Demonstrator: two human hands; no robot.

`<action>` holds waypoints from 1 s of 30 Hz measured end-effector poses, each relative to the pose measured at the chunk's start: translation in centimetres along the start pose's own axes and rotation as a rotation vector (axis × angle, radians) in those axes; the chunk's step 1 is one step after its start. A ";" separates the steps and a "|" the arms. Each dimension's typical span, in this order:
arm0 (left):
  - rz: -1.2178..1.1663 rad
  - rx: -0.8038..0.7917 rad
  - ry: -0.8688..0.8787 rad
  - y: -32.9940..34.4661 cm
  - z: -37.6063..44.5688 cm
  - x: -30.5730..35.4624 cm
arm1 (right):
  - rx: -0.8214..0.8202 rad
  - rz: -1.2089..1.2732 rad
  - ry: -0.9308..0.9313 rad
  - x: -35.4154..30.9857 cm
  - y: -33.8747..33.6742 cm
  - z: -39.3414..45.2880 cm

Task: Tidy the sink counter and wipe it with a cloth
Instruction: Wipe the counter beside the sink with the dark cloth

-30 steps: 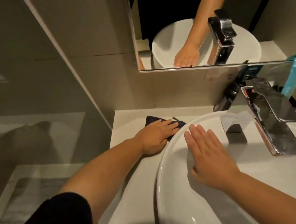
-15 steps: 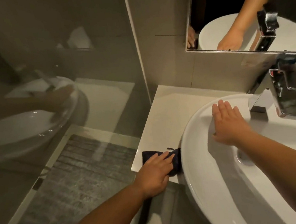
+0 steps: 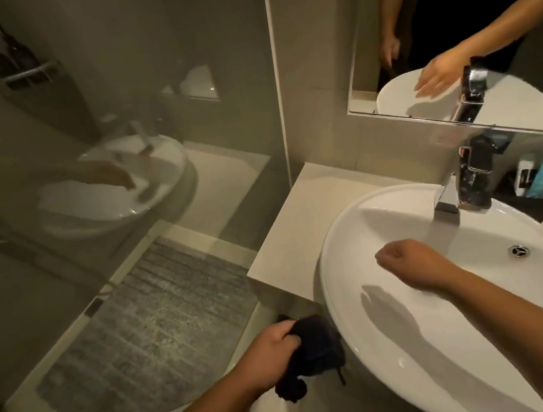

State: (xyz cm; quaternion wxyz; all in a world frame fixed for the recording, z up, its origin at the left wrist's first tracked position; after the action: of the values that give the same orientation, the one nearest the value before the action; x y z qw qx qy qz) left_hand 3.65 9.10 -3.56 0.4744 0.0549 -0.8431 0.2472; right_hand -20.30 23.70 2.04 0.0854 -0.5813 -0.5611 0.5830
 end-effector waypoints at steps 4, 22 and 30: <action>-0.022 0.078 0.052 -0.9 -2.6 5.5 | -0.232 0.449 0.170 -1.9 1.3 -8.9; 0.100 -0.020 0.578 2.1 -9.6 16.2 | 0.067 0.993 -0.090 -5.3 -7.7 -19.7; 0.397 -0.048 0.828 0.4 -11.8 17.3 | 0.245 0.603 -0.225 -4.9 -8.1 -26.6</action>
State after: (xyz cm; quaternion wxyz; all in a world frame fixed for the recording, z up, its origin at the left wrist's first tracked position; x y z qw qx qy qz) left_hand 3.21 17.45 15.67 0.7159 -0.2222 -0.5823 0.3146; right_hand -2.68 37.60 19.10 -0.0843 -0.6385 -0.2958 0.7055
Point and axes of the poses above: each hand's wrist, its own z-axis towards the middle knuckle, its own y-axis out of the palm, x = y × z, the point moved 6 cm from there along z, towards the middle knuckle, and after that the axes turned 7 degrees about x, right-handed, at the moved point
